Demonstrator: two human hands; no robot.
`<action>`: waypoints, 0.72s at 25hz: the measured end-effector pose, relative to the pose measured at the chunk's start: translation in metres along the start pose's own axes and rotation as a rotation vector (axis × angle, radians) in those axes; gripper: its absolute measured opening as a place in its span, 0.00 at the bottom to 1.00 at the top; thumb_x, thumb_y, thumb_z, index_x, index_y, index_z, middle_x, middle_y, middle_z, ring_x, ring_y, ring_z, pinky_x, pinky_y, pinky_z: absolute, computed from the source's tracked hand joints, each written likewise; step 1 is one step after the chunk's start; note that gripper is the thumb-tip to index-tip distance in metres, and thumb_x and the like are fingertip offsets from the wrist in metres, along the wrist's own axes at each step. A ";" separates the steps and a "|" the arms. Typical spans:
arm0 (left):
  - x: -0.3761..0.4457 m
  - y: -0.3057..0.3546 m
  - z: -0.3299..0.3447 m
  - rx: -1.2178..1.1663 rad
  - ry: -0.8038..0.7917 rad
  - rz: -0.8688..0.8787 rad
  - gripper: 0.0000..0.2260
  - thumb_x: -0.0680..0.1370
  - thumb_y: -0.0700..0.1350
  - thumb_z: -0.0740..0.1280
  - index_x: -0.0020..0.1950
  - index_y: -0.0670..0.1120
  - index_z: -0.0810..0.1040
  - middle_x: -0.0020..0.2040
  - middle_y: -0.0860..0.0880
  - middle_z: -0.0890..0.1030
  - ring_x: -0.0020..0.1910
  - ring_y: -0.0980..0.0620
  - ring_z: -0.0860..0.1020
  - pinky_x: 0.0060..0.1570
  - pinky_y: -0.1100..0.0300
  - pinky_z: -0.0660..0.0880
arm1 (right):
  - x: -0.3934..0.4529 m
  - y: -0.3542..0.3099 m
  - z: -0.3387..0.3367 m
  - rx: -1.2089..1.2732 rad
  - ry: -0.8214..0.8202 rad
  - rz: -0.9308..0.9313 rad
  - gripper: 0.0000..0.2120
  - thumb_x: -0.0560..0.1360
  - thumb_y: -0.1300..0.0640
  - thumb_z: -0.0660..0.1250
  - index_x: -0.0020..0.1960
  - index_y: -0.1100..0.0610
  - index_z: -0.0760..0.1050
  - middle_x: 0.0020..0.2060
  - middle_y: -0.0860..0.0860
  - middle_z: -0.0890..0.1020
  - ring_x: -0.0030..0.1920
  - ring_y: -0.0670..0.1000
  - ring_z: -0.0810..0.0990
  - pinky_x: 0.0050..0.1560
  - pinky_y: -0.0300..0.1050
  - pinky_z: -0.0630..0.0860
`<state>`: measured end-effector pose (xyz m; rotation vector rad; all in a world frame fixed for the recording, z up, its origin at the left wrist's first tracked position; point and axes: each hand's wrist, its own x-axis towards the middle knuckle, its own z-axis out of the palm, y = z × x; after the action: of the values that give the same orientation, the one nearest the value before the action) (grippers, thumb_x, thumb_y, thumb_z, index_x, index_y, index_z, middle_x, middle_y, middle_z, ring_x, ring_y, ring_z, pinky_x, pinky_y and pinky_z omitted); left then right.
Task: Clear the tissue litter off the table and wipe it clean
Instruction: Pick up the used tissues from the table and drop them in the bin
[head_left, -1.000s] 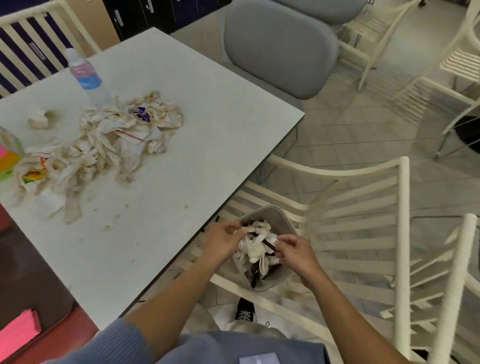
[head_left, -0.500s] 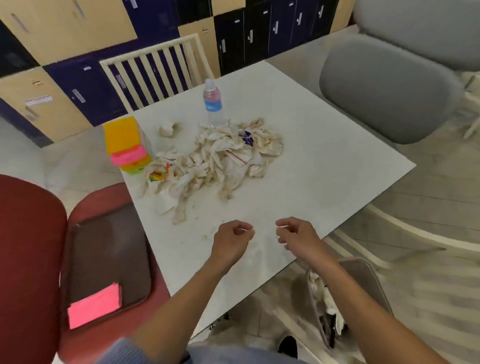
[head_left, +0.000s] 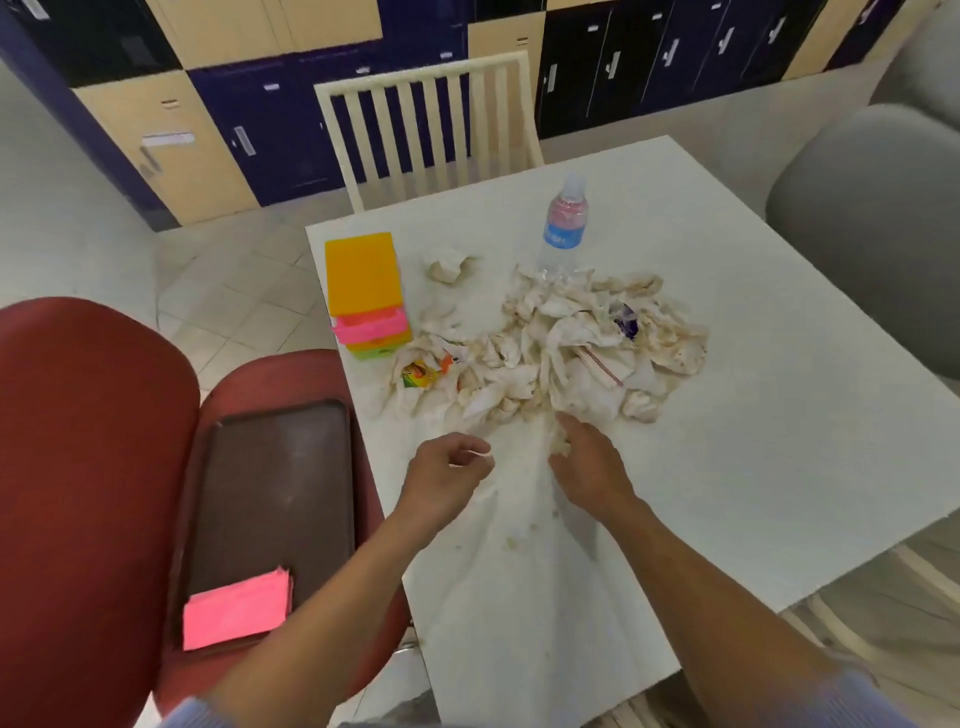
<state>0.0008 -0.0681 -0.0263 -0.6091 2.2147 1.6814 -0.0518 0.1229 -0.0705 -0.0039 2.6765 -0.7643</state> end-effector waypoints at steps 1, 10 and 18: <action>0.005 0.000 -0.005 0.000 -0.012 0.003 0.04 0.75 0.45 0.70 0.48 0.52 0.82 0.44 0.50 0.82 0.42 0.53 0.79 0.41 0.61 0.75 | 0.003 -0.002 0.000 -0.014 0.018 -0.011 0.13 0.76 0.60 0.62 0.59 0.58 0.76 0.52 0.56 0.80 0.53 0.59 0.78 0.51 0.48 0.73; 0.011 0.001 0.000 -0.166 -0.248 0.070 0.12 0.76 0.48 0.71 0.57 0.61 0.79 0.58 0.57 0.80 0.49 0.53 0.82 0.52 0.57 0.80 | -0.081 -0.041 -0.039 0.683 -0.120 0.074 0.03 0.72 0.58 0.73 0.45 0.51 0.82 0.43 0.45 0.83 0.37 0.41 0.79 0.40 0.36 0.75; 0.004 -0.010 0.001 -0.367 -0.447 0.033 0.11 0.77 0.43 0.69 0.59 0.47 0.82 0.54 0.46 0.84 0.54 0.48 0.82 0.57 0.56 0.78 | -0.054 -0.057 -0.015 0.809 -0.102 0.119 0.05 0.70 0.63 0.74 0.44 0.54 0.81 0.39 0.56 0.83 0.37 0.53 0.81 0.38 0.42 0.77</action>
<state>0.0023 -0.0700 -0.0373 -0.2388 1.6310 2.0239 -0.0115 0.0876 -0.0113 0.3037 2.0724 -1.6795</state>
